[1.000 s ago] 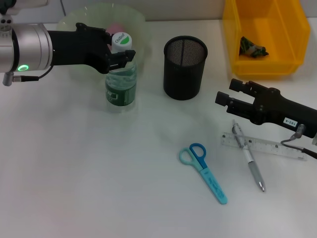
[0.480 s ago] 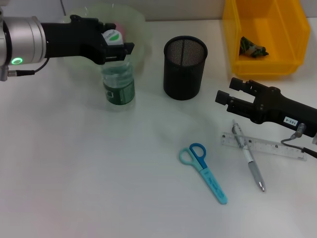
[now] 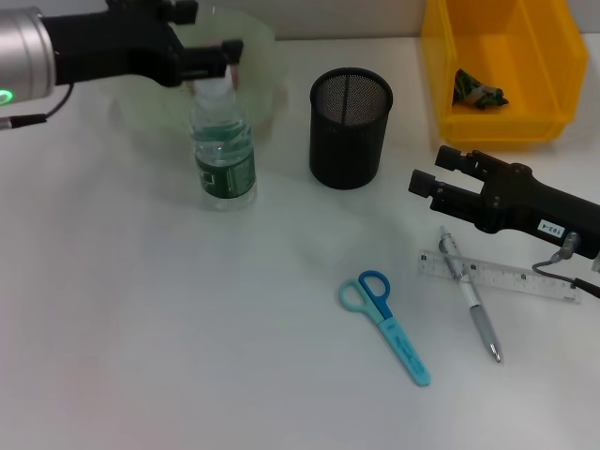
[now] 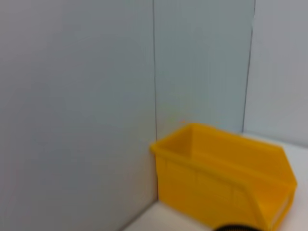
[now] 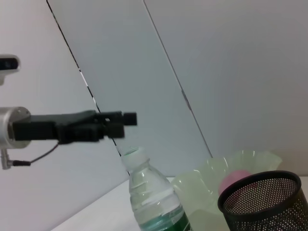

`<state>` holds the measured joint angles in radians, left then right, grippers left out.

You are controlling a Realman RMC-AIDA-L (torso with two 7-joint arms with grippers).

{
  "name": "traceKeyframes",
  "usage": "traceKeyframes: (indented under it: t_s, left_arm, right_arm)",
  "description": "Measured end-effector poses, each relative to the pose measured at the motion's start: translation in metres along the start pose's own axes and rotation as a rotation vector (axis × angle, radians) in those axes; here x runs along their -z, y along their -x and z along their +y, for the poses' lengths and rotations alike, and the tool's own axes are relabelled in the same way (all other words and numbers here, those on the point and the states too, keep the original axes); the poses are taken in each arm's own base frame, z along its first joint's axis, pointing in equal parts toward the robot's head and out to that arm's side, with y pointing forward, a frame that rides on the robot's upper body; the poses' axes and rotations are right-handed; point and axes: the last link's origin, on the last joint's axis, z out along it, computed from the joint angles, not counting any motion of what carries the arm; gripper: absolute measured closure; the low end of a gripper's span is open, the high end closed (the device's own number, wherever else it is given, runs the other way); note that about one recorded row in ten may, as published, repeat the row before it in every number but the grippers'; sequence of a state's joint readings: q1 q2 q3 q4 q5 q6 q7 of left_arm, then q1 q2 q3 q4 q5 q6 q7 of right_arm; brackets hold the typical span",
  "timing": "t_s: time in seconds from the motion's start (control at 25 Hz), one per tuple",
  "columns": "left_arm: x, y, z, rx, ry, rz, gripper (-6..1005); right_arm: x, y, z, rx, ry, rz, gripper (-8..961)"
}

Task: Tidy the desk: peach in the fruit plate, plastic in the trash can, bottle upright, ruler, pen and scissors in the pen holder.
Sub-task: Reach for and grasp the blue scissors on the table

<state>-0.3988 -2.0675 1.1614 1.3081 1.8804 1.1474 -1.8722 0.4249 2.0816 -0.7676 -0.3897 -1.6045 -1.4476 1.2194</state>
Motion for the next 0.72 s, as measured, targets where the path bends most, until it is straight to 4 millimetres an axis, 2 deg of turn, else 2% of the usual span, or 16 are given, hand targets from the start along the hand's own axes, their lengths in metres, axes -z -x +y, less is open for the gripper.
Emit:
traceKeyframes:
  t_s: [0.2, 0.28, 0.32, 0.48, 0.56, 0.64, 0.68, 0.72]
  left_arm:
    - [0.022, -0.005, -0.003, 0.023, 0.005, 0.123, 236]
    - [0.022, -0.005, -0.003, 0.023, 0.005, 0.123, 236]
    - [0.034, -0.003, -0.001, 0.039, 0.038, 0.184, 236]
    - [0.051, 0.016, 0.012, 0.079, 0.187, 0.285, 238]
    - [0.059, 0.032, 0.025, 0.069, 0.292, 0.321, 238]
    - [0.059, 0.032, 0.025, 0.069, 0.292, 0.321, 239]
    - [0.062, 0.045, 0.036, 0.052, 0.367, 0.333, 239]
    - [0.062, 0.045, 0.036, 0.052, 0.367, 0.333, 239]
  right_arm:
    - [0.000, 0.000, 0.000, 0.000, -0.002, 0.001, 187]
    - [0.000, -0.001, 0.000, -0.001, -0.002, 0.001, 187]
    - [-0.001, -0.001, 0.000, 0.000, -0.001, 0.003, 187]
    - [-0.003, 0.000, 0.001, 0.004, 0.010, 0.010, 187]
    - [-0.004, 0.000, 0.001, 0.006, 0.012, 0.010, 187]
    - [-0.004, 0.001, 0.001, 0.007, 0.015, 0.009, 187]
    - [-0.004, 0.001, 0.002, 0.008, 0.017, 0.009, 187]
    - [-0.003, 0.001, 0.001, 0.009, 0.017, 0.009, 187]
